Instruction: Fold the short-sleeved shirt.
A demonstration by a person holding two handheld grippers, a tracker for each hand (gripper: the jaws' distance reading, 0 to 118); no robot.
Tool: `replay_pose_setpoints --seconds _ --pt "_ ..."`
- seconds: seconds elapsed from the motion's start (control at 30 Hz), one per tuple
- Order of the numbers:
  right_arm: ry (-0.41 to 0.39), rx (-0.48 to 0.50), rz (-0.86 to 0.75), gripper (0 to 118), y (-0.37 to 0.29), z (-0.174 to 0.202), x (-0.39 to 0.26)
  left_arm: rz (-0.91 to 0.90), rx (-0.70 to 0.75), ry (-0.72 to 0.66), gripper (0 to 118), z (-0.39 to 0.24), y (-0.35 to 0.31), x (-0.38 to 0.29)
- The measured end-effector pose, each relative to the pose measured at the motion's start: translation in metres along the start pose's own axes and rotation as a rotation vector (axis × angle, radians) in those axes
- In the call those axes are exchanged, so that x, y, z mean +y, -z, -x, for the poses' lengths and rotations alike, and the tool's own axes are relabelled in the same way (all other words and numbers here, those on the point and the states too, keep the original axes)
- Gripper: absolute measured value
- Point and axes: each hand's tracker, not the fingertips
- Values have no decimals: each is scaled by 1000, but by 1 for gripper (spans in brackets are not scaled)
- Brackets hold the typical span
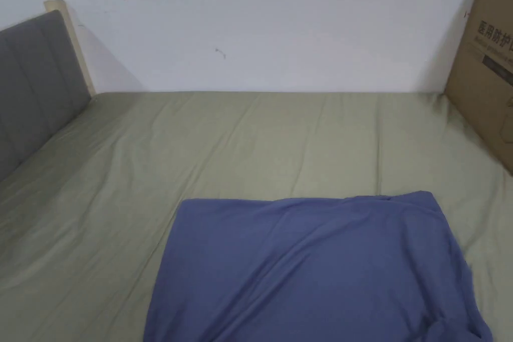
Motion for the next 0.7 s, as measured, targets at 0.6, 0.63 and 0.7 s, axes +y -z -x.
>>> replay_pose_setpoints --seconds 0.6,0.63,0.7 --pt "-226 174 -359 1 -60 135 62 -409 -11 223 1 -99 -93 52" --pt "-215 161 -352 0 -57 140 62 -381 -29 217 0 -97 -90 52" --pt "-230 163 -331 0 -54 145 61 -360 -11 210 0 -99 -81 49"
